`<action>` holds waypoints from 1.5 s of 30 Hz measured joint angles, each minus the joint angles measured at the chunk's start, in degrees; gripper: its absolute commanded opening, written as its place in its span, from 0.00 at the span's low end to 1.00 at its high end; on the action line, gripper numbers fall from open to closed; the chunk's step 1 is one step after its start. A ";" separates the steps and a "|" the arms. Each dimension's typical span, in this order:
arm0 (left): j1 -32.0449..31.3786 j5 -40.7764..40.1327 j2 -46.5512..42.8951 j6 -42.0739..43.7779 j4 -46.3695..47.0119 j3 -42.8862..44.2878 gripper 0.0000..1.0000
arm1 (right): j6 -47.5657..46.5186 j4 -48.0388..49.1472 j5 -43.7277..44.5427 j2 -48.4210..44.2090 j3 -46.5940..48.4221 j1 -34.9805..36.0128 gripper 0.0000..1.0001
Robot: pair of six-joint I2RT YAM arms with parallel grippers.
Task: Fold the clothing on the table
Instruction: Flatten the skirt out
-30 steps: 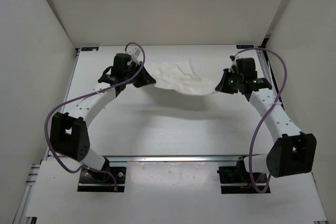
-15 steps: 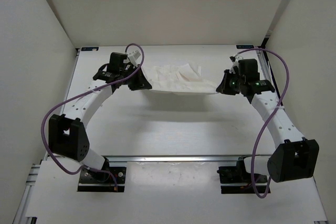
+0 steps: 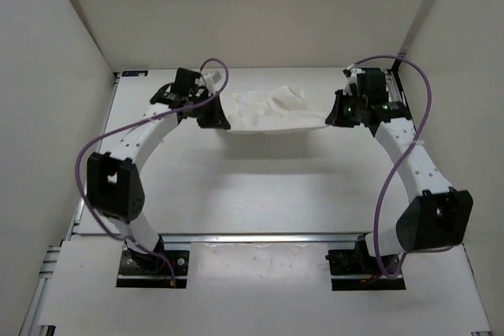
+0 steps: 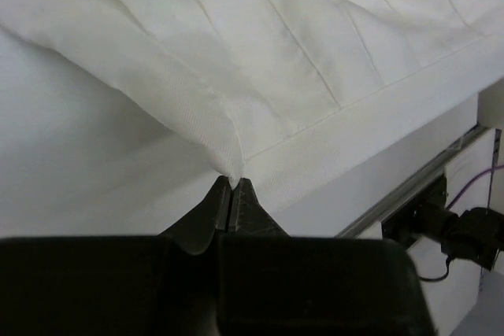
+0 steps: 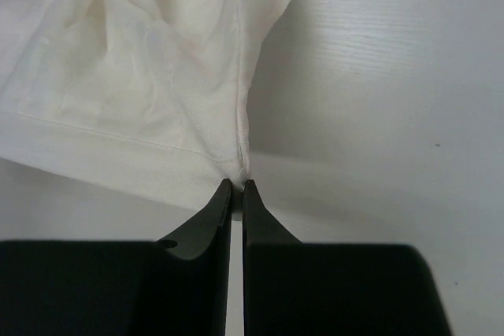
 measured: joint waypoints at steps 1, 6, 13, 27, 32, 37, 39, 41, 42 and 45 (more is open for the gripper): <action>-0.09 0.85 -3.17 0.09 1.46 -4.59 0.00 | -0.87 0.24 0.70 -2.25 -2.34 1.03 0.00; 4.07 9.22 -19.85 -0.42 1.86 -12.92 0.00 | -4.63 3.39 6.29 -24.72 -16.81 10.64 0.00; 5.16 22.86 -28.98 1.88 4.22 -0.52 0.00 | -6.71 19.28 19.80 -51.23 -21.97 21.03 0.00; 4.00 19.19 -11.26 -9.60 14.75 -25.33 0.00 | 2.27 17.73 -1.05 -26.58 -33.03 -2.01 0.00; 3.48 14.84 8.17 -12.52 10.80 -6.01 0.00 | 0.74 15.98 -0.61 -11.72 -23.80 -3.10 0.00; 6.19 14.82 20.65 -18.64 15.74 23.89 0.00 | -2.99 17.66 3.02 -0.04 -1.20 -1.88 0.00; 8.33 16.87 19.43 -23.06 20.65 24.74 0.00 | -4.02 18.75 3.28 1.42 5.66 -0.81 0.00; 10.29 19.15 18.14 -25.97 23.65 24.90 0.00 | -4.70 19.12 2.91 1.31 9.86 0.55 0.00; 11.04 19.96 17.49 -26.88 24.59 24.90 0.00 | -5.07 19.78 2.64 0.81 10.84 1.25 0.00; 12.63 21.73 13.38 -28.35 27.91 21.18 0.00 | -6.01 20.94 2.34 -1.88 9.42 2.78 0.00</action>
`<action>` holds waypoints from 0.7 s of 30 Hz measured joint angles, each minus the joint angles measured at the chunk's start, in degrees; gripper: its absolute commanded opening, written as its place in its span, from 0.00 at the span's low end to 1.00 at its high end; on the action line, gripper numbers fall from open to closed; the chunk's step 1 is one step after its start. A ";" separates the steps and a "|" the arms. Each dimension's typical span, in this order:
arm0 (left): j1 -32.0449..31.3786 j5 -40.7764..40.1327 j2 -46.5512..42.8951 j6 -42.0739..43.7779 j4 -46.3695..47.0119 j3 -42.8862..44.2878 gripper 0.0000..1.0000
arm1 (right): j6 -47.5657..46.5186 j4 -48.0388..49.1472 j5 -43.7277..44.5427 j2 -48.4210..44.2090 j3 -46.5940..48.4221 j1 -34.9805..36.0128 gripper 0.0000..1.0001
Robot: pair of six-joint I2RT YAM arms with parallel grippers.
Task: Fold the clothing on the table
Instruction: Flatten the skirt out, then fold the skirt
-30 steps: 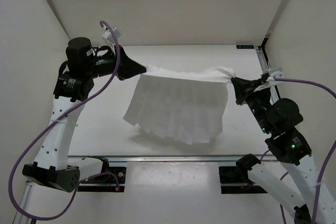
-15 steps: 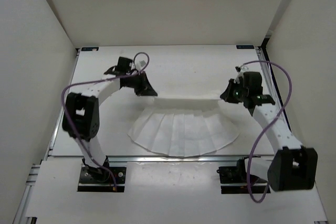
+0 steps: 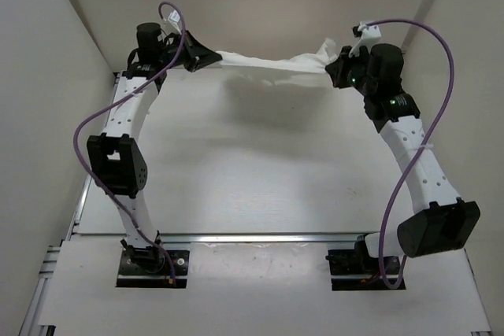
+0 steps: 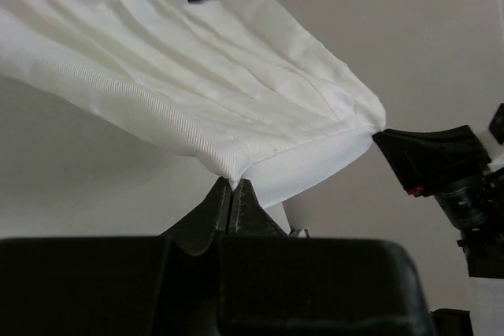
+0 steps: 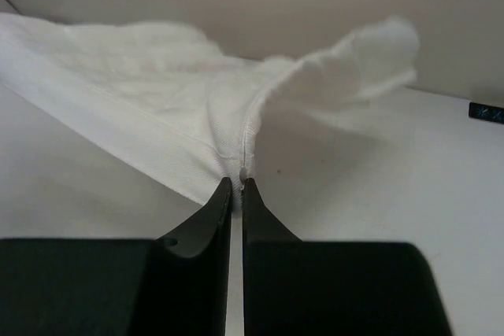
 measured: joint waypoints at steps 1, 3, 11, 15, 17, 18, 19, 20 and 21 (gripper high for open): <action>0.28 0.55 -2.19 -0.20 0.66 -2.64 0.00 | 0.02 0.74 -0.04 -1.51 -2.27 0.37 0.01; 0.79 1.11 -7.96 0.17 2.03 -10.51 0.00 | 0.55 1.75 -0.59 -5.57 -9.05 0.94 0.00; -1.36 -0.20 -26.67 2.56 4.11 -52.74 0.00 | 8.83 -2.54 -5.75 -22.34 -44.02 2.19 0.00; -6.56 -3.34 -31.17 3.19 -0.52 -68.11 0.00 | 11.17 -14.95 -8.09 -30.23 -50.95 0.39 0.00; -8.87 -3.96 -36.85 2.38 -2.69 -73.64 0.00 | 12.22 -20.59 -9.14 -34.82 -50.93 -0.66 0.00; -9.33 -4.09 -40.33 1.84 -3.89 -75.41 0.00 | 12.66 -23.10 -9.88 -37.13 -50.71 -0.79 0.01; -9.35 -4.33 -43.80 1.60 -5.25 -76.22 0.00 | 13.14 -25.38 -10.43 -38.93 -50.40 -0.66 0.00; -9.07 -4.59 -46.95 1.46 -6.58 -76.19 0.00 | 13.75 -27.82 -10.86 -40.44 -49.88 -0.24 0.00; -8.66 -4.94 -49.40 1.49 -7.58 -75.56 0.00 | 14.60 -30.40 -11.17 -41.70 -49.07 0.66 0.00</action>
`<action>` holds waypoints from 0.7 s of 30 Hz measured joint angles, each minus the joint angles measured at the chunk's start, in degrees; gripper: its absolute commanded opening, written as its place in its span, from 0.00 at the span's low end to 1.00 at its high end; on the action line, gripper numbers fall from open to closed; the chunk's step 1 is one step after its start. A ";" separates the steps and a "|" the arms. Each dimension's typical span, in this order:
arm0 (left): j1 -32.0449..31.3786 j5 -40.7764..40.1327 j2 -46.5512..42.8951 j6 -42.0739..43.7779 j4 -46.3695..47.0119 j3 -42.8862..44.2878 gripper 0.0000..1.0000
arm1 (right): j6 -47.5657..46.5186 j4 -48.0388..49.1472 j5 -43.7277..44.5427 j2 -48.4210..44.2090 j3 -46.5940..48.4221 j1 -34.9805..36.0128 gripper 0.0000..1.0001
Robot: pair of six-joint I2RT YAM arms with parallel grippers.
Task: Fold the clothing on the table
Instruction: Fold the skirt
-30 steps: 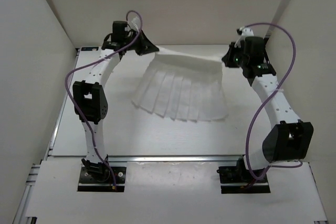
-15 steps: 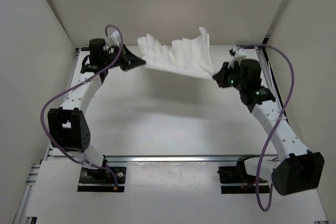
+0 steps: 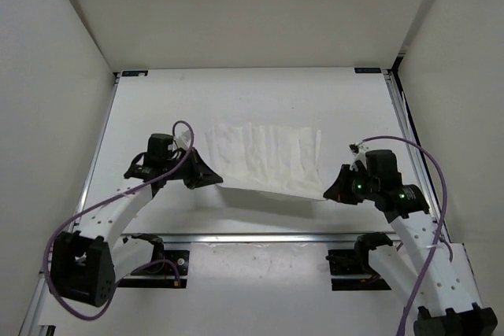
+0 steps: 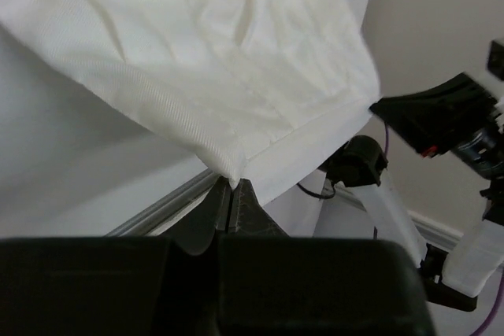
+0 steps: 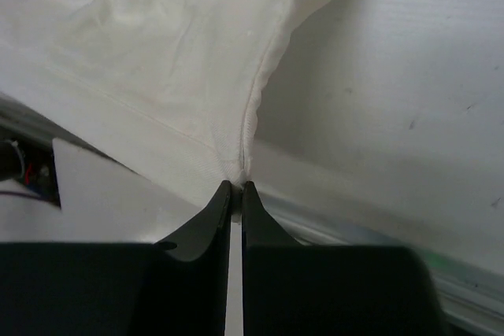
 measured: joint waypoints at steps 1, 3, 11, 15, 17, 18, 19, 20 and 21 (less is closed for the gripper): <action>0.24 -0.50 -1.90 -0.02 -1.11 1.31 0.00 | 0.94 -2.12 -0.11 -1.03 0.87 1.42 0.00; 0.13 -1.20 -4.22 -0.35 -1.42 4.04 0.00 | 2.64 -5.44 0.11 -2.60 2.64 4.24 0.00; 0.87 -3.76 -10.32 -3.28 -0.09 6.91 0.00 | 10.01 -10.01 5.09 -1.95 9.01 18.58 0.00; 2.12 -6.91 -2.93 -3.93 1.05 7.15 0.00 | 7.13 -6.34 4.76 7.67 12.55 11.87 0.00; 3.08 -8.24 1.03 -3.96 0.57 7.85 0.00 | 6.32 -1.53 0.57 12.55 12.52 3.15 0.00; 3.10 -8.13 2.78 -4.13 0.46 8.41 0.00 | 6.49 1.84 -1.68 15.39 12.35 -1.18 0.00; 2.93 -8.07 4.31 -4.20 0.46 9.07 0.00 | 6.56 4.48 -2.84 17.55 12.24 -3.45 0.00; 2.91 -8.15 5.60 -4.31 0.48 9.81 0.00 | 6.58 6.40 -3.43 19.37 12.24 -4.24 0.00; 3.04 -8.63 6.67 -4.31 0.70 10.49 0.00 | 6.51 8.09 -3.52 20.63 12.24 -4.17 0.00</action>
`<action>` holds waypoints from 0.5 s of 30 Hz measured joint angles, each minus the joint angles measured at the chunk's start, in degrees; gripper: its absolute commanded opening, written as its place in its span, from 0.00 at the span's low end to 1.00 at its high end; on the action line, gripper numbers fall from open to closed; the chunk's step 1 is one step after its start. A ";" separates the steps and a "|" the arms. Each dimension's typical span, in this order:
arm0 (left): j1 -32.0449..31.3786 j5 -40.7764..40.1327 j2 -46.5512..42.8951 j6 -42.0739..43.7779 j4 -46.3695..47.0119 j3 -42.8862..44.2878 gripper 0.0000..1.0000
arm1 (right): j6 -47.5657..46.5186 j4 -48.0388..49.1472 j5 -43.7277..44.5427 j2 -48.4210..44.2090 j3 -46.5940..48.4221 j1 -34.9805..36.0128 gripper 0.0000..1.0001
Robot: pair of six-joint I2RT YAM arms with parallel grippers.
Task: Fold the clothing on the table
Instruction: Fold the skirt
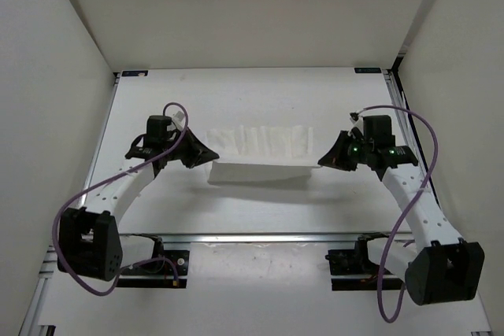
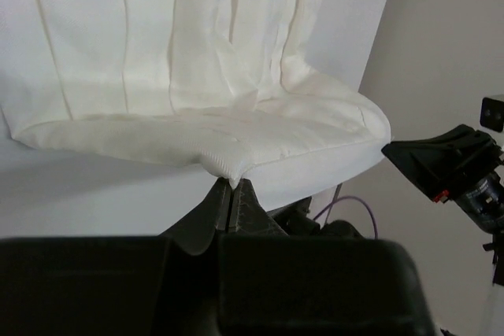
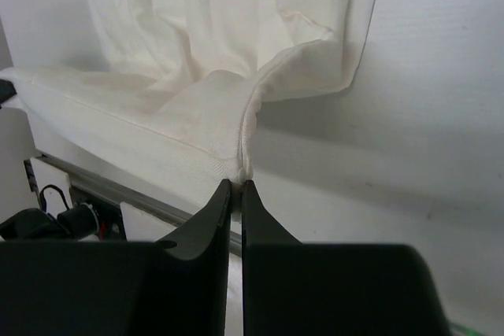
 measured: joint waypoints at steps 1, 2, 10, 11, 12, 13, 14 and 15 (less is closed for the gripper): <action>0.28 -0.63 1.03 0.00 0.31 0.63 0.00 | -0.09 1.86 -0.39 1.22 -0.09 0.15 0.00; 0.52 -1.36 2.10 0.02 0.59 1.38 0.00 | -0.04 3.78 -1.20 2.36 -0.13 0.00 0.00; 0.63 -6.47 17.90 -0.39 5.22 7.80 0.00 | -2.25 14.25 -4.11 17.57 3.48 -0.85 0.01; 0.72 -7.04 19.50 -0.61 5.49 8.13 0.00 | -2.84 14.82 -4.13 19.71 5.03 -0.61 0.01; 0.81 -7.54 20.70 -0.85 5.70 8.35 0.00 | -3.26 15.56 -4.15 21.70 6.71 -0.42 0.01; 1.07 -7.93 21.70 -1.18 5.97 8.48 0.00 | -3.65 16.50 -4.22 23.61 8.46 -0.20 0.02; 1.40 -8.20 22.43 -1.51 6.08 8.66 0.00 | -4.07 17.25 -4.37 25.44 10.29 0.07 0.04; 1.79 -8.46 22.91 -1.73 6.23 8.90 0.00 | -4.46 17.94 -4.59 27.28 12.20 0.37 0.05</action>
